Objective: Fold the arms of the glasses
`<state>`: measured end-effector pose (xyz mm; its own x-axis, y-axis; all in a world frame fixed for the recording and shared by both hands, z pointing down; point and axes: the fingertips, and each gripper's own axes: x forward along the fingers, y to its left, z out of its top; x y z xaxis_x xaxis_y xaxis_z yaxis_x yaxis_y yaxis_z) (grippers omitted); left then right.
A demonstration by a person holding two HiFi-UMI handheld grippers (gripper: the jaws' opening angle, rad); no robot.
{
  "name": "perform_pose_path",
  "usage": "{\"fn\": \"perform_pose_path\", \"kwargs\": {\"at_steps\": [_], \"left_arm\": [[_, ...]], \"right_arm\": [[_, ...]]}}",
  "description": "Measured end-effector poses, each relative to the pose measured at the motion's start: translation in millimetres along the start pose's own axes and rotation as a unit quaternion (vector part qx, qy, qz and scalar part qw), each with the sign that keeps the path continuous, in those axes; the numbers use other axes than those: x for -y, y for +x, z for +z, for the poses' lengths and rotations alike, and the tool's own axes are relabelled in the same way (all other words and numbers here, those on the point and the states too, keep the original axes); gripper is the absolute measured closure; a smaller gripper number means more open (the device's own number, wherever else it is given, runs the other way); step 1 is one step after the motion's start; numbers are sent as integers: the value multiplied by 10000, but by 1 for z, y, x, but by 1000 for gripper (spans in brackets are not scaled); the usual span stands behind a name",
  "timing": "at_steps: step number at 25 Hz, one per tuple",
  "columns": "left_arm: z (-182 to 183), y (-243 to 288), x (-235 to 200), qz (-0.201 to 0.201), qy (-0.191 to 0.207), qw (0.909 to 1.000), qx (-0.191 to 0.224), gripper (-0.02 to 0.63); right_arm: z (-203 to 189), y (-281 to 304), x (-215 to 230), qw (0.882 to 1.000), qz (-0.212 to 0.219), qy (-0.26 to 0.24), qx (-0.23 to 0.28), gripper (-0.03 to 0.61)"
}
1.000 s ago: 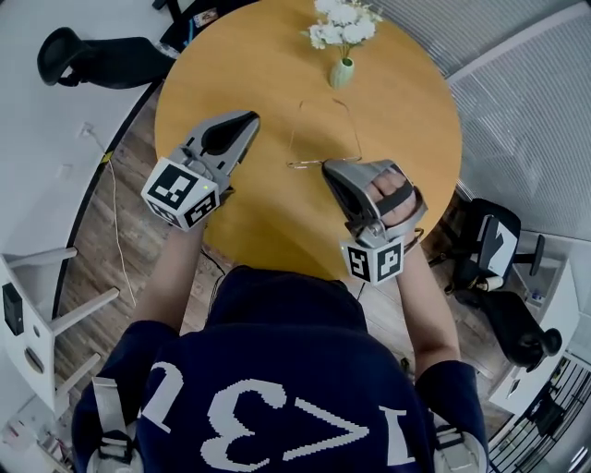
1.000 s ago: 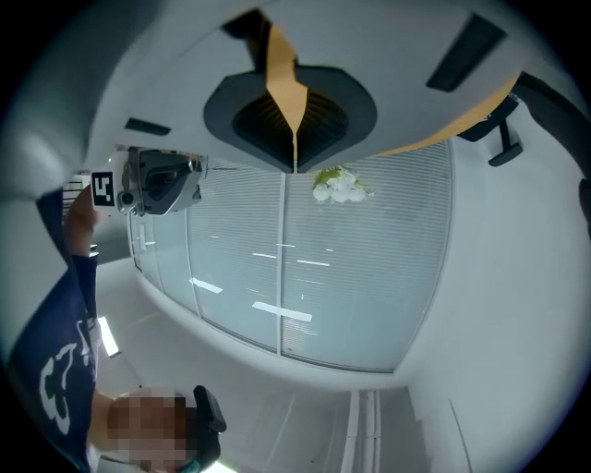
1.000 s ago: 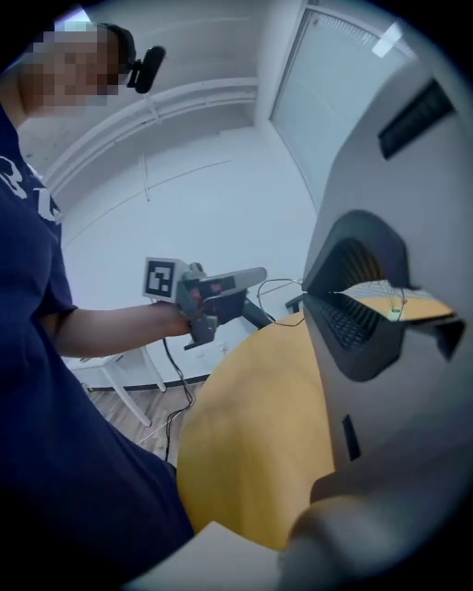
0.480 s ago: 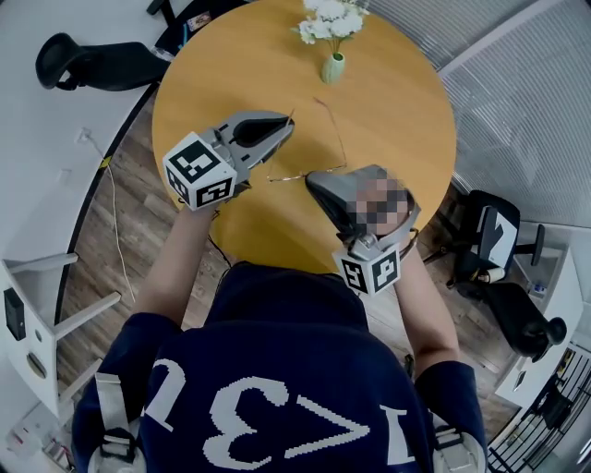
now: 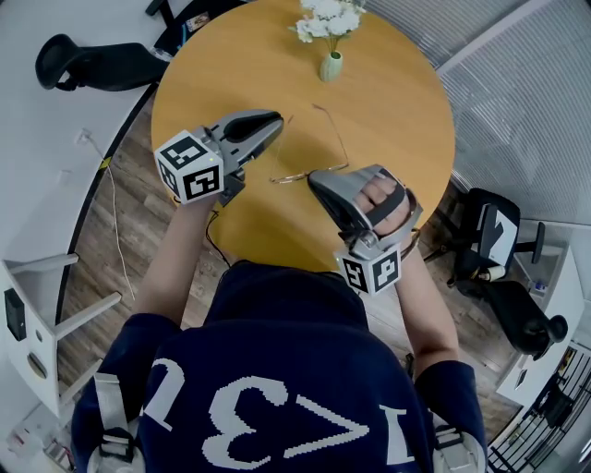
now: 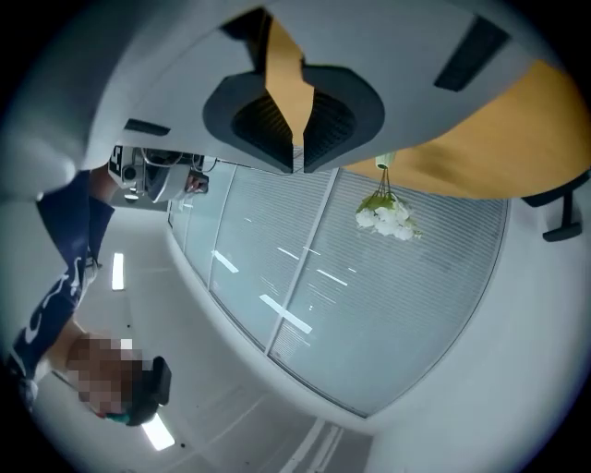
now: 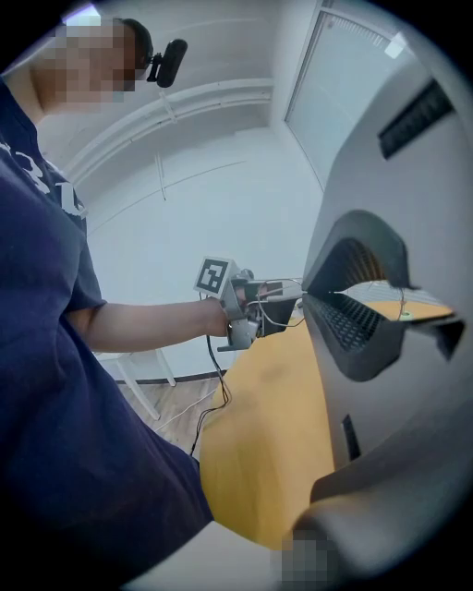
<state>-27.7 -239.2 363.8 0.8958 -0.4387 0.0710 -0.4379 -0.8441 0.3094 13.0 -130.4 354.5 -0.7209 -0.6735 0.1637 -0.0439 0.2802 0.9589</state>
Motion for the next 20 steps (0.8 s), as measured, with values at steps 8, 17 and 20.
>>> {"fn": "perform_pose_path", "kwargs": {"at_steps": [8,17,20], "left_arm": [[12,-11,5,-498,-961,9941,-44,482],[1,0,17,-1005,-1939,9728,-773,451],[3,1,17,-1040,-1957,9721,-770,539]], "right_arm": [[-3,2,-3,9996,19,-264,-66,551],[-1,7,-6,9985,46,-536,-49,551],[2,7,-7,9984,71,-556,-36,551]]}}
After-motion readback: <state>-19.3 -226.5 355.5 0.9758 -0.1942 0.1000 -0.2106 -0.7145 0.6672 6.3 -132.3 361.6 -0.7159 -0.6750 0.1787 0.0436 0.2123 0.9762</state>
